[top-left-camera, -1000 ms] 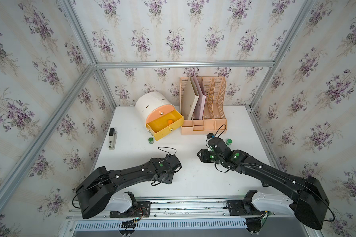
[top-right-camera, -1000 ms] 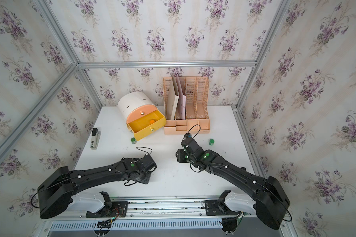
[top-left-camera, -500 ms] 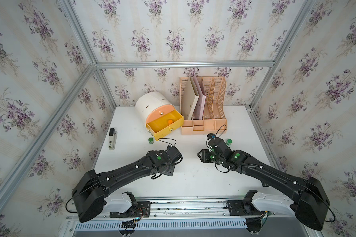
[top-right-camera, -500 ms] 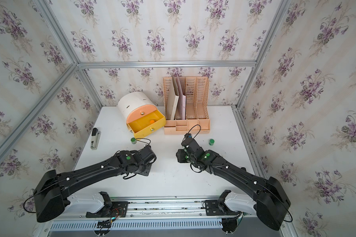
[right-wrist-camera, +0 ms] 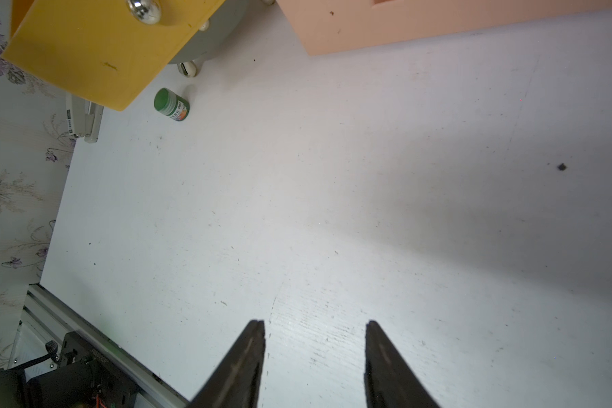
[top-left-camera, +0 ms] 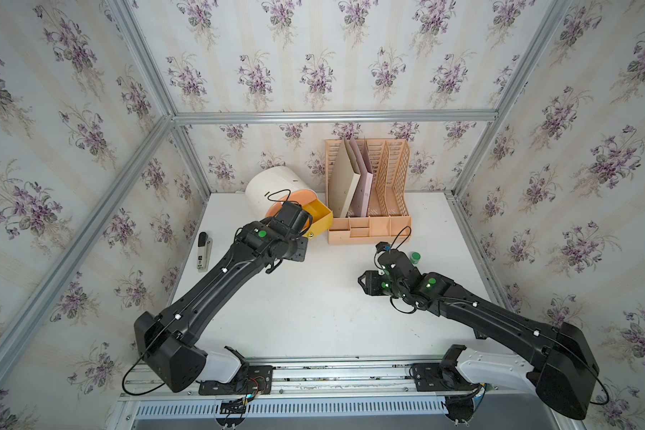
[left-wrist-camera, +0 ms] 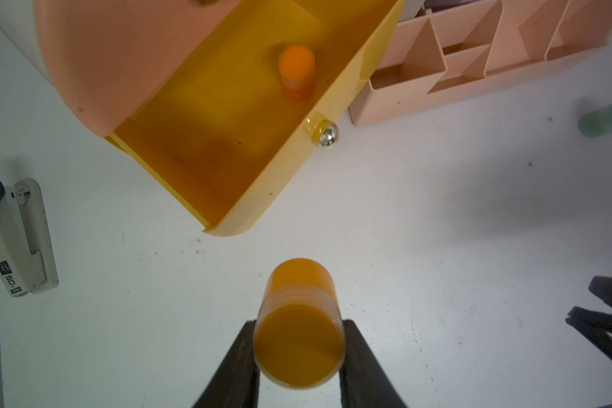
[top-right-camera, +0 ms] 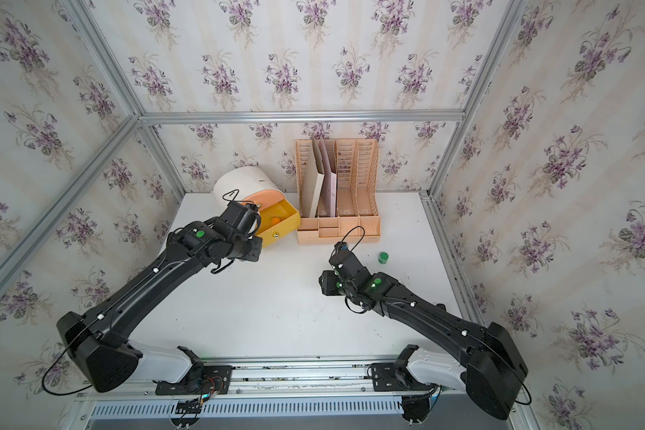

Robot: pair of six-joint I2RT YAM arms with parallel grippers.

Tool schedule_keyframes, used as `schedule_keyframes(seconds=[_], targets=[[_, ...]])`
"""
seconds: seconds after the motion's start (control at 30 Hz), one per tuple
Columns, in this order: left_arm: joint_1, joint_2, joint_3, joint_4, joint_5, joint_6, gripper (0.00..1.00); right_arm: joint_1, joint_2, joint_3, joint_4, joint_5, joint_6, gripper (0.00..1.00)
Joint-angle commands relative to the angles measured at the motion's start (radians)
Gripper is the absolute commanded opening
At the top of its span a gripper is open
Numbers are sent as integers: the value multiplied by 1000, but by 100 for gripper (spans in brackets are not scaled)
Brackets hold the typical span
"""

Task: Put the paint cans in the drawer according to color
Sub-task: Place the paint can in the storage box.

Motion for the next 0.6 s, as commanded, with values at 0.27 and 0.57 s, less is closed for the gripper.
schedule_keyframes(seconds=[0.27, 0.57], targets=[[116, 143, 182, -35, 44, 78, 20, 0, -26, 13, 3, 1, 9, 50], [195, 214, 191, -1, 91, 90, 20, -1, -35, 17, -4, 2, 7, 50]])
